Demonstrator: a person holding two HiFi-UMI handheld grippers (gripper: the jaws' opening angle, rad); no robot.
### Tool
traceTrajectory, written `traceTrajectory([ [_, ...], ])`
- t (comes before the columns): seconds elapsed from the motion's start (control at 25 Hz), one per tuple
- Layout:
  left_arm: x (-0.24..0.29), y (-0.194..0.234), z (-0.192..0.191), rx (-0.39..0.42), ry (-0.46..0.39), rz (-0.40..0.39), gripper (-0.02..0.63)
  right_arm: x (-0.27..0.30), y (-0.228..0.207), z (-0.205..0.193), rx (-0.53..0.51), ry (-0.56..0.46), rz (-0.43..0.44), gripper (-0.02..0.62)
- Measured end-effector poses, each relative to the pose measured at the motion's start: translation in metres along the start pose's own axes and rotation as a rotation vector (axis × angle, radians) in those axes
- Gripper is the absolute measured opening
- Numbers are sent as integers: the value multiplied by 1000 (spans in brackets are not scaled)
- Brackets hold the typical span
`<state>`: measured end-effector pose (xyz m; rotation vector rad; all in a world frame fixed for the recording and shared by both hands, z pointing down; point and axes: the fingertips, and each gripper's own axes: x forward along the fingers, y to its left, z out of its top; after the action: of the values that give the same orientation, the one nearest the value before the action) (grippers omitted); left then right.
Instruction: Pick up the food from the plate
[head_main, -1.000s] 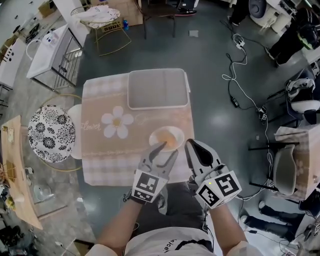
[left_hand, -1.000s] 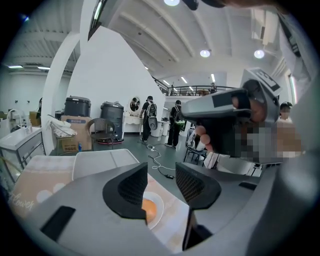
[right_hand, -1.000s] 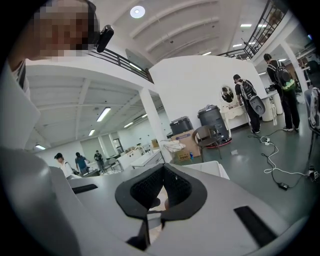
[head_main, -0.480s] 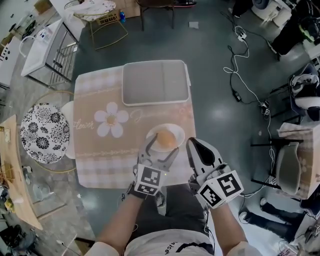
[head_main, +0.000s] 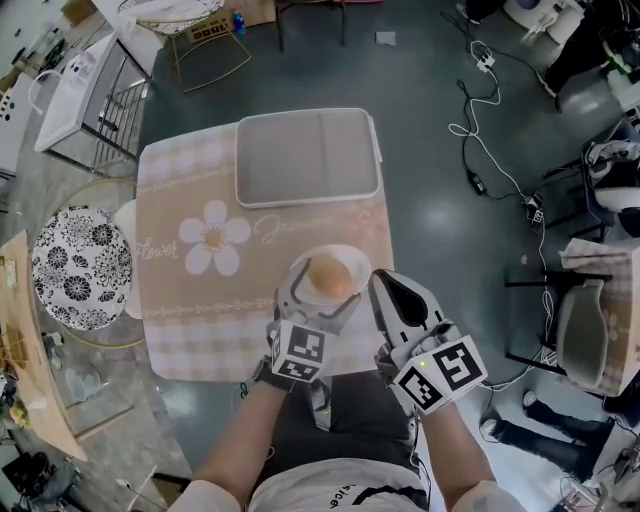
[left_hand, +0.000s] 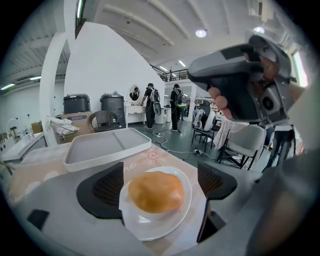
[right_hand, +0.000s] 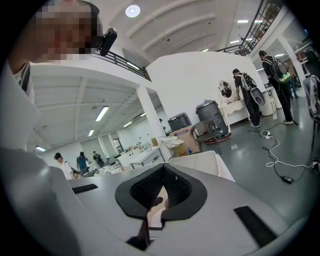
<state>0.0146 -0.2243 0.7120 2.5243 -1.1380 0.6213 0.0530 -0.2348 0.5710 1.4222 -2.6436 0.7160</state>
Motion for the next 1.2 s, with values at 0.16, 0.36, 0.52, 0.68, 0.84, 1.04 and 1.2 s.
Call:
traceTrajectory([
  [0.16,14,-1,-13,7,26,-6,455,2,-8,-6,7,2,-5,12],
  [0.36,27,6,-28,17,70,9,462,3,-16,-14,14,8,-10,12],
  [0.52,35,7,-39,35,118,-3,462,4,-21,-18,20,15,-16,12],
  [0.68,39,7,-44,68,150,6,461,4,-25,-20,22,21,-18,12],
  [0.84,39,8,-44,64,149,12,460,3,-29,-19,27,21,-20,12],
  [1.04,33,7,-34,51,133,1,462,1,-27,-15,29,26,-17,12],
  [1.2,18,5,-15,34,120,0,462,-1,-17,-6,28,33,-11,12],
])
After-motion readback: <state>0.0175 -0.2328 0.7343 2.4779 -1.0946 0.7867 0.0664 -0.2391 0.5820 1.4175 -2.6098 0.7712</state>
